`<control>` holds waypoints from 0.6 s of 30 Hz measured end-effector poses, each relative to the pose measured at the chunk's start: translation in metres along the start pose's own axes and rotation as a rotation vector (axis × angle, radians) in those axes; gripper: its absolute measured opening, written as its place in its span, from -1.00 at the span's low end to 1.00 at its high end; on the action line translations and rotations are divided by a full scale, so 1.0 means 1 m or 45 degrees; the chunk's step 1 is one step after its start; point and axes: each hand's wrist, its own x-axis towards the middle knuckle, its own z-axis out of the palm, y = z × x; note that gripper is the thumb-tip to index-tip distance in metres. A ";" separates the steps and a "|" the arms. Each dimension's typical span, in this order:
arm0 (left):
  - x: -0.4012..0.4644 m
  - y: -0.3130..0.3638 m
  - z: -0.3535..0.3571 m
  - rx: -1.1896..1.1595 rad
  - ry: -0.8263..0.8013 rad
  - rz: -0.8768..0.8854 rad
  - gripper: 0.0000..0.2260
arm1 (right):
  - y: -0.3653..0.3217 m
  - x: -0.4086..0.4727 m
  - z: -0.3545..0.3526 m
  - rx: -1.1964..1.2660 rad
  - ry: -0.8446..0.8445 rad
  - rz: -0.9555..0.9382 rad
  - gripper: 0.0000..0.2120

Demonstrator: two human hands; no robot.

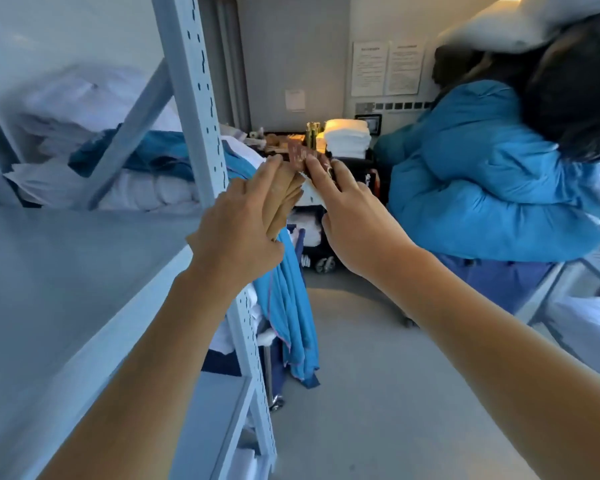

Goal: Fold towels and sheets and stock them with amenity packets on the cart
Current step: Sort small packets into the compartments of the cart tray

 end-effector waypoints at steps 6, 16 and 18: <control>0.006 -0.007 0.069 -0.074 -0.119 0.036 0.06 | 0.027 -0.011 0.042 -0.098 -0.050 0.155 -0.19; 0.050 0.020 0.197 -0.221 -0.238 -0.039 0.03 | 0.130 -0.011 0.113 -0.184 -0.120 0.269 -0.21; 0.068 0.030 0.225 -0.202 -0.251 -0.039 0.04 | 0.161 -0.002 0.125 -0.187 -0.113 0.276 -0.21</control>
